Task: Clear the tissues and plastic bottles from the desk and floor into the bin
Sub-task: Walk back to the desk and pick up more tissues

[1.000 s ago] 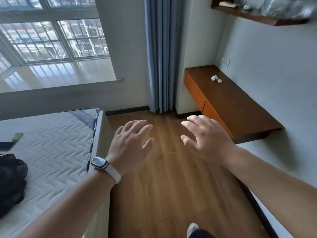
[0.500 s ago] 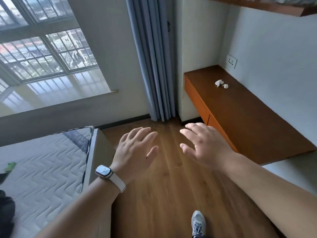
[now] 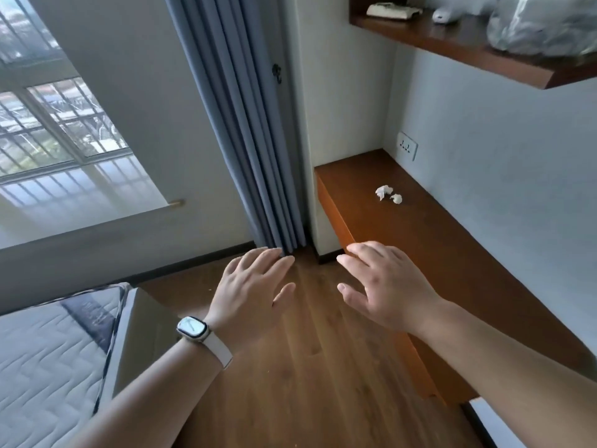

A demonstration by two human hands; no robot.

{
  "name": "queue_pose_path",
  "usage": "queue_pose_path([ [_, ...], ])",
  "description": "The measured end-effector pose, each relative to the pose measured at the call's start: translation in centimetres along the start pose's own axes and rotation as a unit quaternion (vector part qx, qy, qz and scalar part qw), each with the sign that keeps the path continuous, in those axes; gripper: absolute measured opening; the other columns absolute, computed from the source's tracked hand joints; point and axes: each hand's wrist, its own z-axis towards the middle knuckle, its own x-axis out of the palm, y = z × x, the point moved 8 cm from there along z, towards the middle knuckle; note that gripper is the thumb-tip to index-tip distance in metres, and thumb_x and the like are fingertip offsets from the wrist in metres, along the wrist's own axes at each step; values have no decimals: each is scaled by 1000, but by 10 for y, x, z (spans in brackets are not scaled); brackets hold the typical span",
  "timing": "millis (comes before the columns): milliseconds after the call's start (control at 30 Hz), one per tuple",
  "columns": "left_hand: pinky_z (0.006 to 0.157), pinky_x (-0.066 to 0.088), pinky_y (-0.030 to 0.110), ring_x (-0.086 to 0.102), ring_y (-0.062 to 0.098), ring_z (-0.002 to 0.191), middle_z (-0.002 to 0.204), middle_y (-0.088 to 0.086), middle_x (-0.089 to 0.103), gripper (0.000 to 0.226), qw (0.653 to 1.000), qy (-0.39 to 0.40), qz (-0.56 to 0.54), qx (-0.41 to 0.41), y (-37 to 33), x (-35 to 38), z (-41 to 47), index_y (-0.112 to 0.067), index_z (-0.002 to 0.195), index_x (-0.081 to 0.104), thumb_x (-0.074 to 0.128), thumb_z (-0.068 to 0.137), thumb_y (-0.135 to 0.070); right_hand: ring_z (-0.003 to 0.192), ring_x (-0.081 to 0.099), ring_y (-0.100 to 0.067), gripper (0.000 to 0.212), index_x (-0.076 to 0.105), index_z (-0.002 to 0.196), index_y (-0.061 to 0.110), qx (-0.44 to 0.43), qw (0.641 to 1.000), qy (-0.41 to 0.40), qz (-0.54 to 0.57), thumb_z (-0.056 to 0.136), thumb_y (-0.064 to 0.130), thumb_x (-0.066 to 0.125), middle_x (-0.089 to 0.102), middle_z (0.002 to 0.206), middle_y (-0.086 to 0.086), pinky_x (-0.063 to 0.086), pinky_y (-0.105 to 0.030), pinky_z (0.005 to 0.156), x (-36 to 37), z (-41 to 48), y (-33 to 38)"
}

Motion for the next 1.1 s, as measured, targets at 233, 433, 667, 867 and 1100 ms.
queue_pose_path([
  [233, 101, 44, 43, 52, 23, 126, 132, -3, 60, 46, 999, 17, -37, 35, 12, 46, 78, -23, 129, 61, 47, 92, -47, 123, 50, -22, 52, 58, 128, 19, 67, 998, 19, -3, 94, 52, 36, 57, 132, -5, 45, -42, 98, 18, 43, -57],
  [433, 98, 46, 44, 54, 23, 124, 128, -5, 61, 45, 994, 35, -71, 73, 46, 91, 162, -24, 124, 63, 46, 90, -48, 131, 43, -20, 57, 50, 136, 24, 135, 989, 57, -28, 96, 57, 26, 49, 141, 0, 40, -39, 104, 34, 103, -97],
  [667, 100, 44, 44, 52, 23, 125, 131, -4, 60, 43, 985, 66, -104, 123, 95, 130, 267, -28, 126, 59, 42, 92, -47, 137, 34, -17, 55, 42, 141, 28, 222, 969, 90, -56, 97, 57, 25, 40, 148, 5, 35, -38, 108, 44, 178, -142],
  [867, 102, 44, 46, 52, 24, 125, 132, -2, 61, 46, 970, 118, -118, 180, 102, 177, 326, -27, 127, 60, 37, 92, -47, 137, 33, -17, 56, 39, 141, 29, 320, 939, 112, -54, 96, 58, 24, 37, 149, 7, 33, -38, 110, 69, 198, -174],
  [1100, 114, 26, 42, 29, 18, 143, 153, -7, 38, 47, 945, 203, -118, 228, 65, 239, 373, -33, 144, 41, 39, 99, -46, 138, 32, -16, 55, 37, 142, 30, 388, 913, 123, -30, 97, 58, 25, 35, 150, 7, 30, -36, 111, 92, 200, -219],
])
